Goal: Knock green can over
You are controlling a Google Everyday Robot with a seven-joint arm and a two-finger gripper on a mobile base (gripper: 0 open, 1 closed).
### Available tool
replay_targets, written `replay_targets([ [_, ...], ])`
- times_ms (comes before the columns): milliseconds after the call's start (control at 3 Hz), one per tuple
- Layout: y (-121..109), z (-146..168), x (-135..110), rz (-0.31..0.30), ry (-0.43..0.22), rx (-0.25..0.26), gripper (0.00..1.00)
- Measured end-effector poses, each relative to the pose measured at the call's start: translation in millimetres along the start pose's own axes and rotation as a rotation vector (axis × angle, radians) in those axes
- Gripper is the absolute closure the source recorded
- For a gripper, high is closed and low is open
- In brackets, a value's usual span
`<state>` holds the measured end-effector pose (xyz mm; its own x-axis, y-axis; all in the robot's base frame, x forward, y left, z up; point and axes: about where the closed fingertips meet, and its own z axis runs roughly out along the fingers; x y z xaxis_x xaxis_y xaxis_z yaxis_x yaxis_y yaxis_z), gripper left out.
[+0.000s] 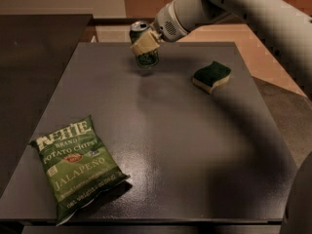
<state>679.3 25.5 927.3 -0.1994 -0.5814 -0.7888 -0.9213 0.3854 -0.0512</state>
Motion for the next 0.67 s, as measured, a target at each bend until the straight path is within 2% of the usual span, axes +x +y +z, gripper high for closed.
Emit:
replay_targets([
  [333,16.4,-19.9,5.5,-0.069,0.091,-0.031,1.00],
  [667,41.8,-32.5,21.2,-0.190,0.239,-0.093,1.00],
])
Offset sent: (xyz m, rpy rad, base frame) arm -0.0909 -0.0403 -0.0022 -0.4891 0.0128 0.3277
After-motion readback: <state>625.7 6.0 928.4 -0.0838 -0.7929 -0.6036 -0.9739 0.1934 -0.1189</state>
